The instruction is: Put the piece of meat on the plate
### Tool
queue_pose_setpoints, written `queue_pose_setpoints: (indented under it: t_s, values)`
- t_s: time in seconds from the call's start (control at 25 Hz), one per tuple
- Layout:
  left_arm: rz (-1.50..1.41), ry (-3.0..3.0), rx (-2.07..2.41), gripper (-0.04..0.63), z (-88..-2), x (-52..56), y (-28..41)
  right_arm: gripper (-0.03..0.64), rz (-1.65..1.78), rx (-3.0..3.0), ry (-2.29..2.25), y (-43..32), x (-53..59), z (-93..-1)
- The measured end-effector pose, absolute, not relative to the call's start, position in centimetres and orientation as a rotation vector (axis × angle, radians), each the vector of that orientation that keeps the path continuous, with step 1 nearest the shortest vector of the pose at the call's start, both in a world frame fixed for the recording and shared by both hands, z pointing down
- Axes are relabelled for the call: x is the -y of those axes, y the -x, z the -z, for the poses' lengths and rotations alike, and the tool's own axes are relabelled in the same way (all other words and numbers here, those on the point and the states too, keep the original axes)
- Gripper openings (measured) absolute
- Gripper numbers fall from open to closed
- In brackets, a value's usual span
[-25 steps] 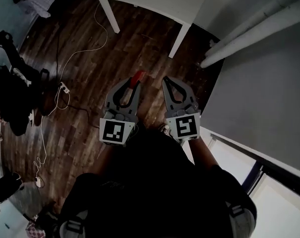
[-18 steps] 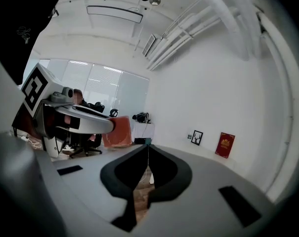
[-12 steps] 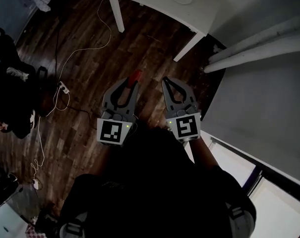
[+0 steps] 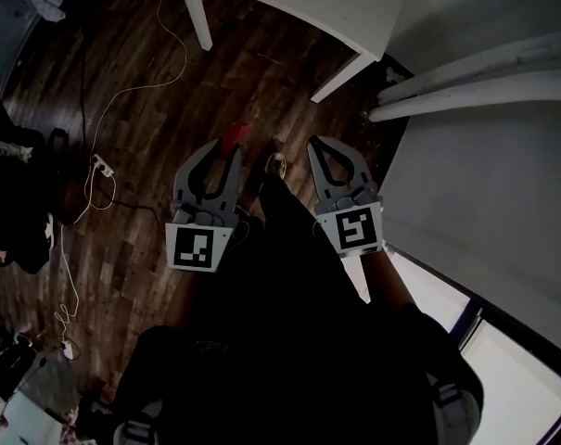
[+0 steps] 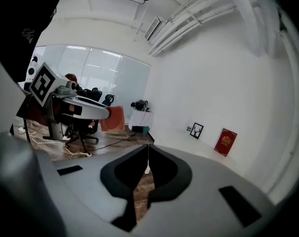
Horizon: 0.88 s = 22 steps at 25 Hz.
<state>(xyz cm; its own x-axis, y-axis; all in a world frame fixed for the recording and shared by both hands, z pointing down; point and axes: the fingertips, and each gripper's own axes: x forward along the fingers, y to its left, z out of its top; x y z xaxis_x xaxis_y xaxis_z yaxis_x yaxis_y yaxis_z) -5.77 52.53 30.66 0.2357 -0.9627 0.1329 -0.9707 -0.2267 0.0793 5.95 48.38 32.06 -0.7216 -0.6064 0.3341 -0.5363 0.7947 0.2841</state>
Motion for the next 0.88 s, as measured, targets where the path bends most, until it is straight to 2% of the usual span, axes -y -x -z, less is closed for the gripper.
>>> queue_pose_setpoints:
  t_s: [0.44,0.88]
  values:
    - [-0.114,-2.260,1.951,0.086,-28.7,-40.0,9.9,0.023,0.221,2.733,-0.722,-1.2,-33.7,-31.2]
    - [-0.278,-2.391,1.722,0.086,-30.5,-25.8,3.1,0.021,0.115,2.743,-0.793,-5.0,-23.0,-33.3]
